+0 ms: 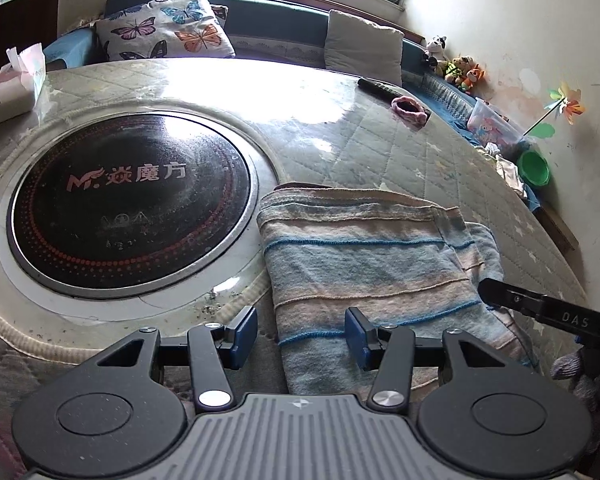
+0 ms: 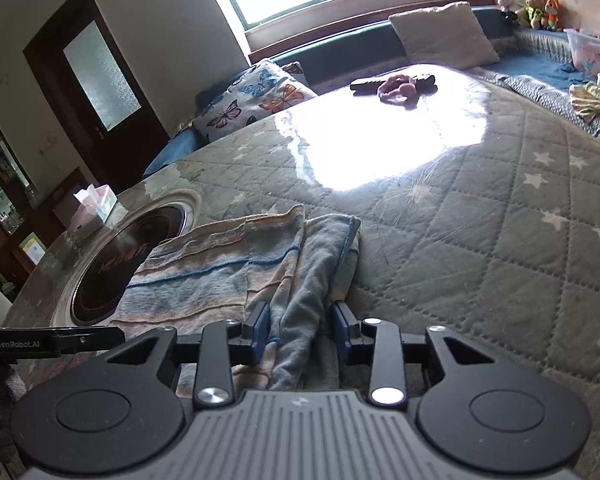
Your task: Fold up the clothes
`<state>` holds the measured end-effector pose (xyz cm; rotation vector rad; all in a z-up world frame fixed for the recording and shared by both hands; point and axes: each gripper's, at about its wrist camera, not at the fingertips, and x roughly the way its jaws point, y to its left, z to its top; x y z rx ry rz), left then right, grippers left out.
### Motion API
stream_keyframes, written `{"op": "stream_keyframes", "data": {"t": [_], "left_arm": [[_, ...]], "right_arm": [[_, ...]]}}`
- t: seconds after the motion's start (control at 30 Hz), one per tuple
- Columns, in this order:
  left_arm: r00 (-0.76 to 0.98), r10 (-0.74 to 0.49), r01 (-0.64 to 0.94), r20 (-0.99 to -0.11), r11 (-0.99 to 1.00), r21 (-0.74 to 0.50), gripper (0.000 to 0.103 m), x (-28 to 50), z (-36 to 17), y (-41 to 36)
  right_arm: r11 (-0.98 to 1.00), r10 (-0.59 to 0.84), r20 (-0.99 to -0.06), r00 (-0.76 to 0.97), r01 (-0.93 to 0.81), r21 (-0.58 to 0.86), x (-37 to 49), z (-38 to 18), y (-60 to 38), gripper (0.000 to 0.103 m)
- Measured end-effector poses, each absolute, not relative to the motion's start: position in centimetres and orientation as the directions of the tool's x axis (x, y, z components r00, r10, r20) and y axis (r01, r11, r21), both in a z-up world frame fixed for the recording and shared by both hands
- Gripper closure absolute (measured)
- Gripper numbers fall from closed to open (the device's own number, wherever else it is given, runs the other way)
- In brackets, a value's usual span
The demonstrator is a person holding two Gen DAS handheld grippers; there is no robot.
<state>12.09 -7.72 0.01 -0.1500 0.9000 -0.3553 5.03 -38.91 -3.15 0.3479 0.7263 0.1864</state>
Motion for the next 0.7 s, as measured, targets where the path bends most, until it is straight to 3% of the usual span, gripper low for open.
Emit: {"op": "stream_keyframes", "data": {"t": [0.27,0.37,0.47,0.7], "left_arm": [[0.562,-0.378,0.24,-0.736,0.926,-0.292,0.056,12.22,-0.05,-8.08],[0.563,-0.377,0.233,-0.736,0.926,-0.296,0.057,12.23,-0.03,-8.09],[0.566,-0.369,0.225,-0.737,0.929,-0.292,0.057,12.21,-0.02,-8.15],[0.575,-0.352,0.221,-0.739,0.936,-0.274,0.055,12.07,-0.09,-8.52]], "right_arm": [[0.939,0.256,-0.612,0.748,-0.04,0.343,5.06,-3.23,-38.41,0.064],[0.935,0.265,-0.612,0.745,-0.043,0.352,5.05,-3.26,-38.38,0.075],[0.932,0.274,-0.611,0.742,-0.047,0.36,5.02,-3.29,-38.34,0.075],[0.927,0.261,-0.596,0.759,-0.026,0.373,4.75,-3.41,-38.89,0.067]]}}
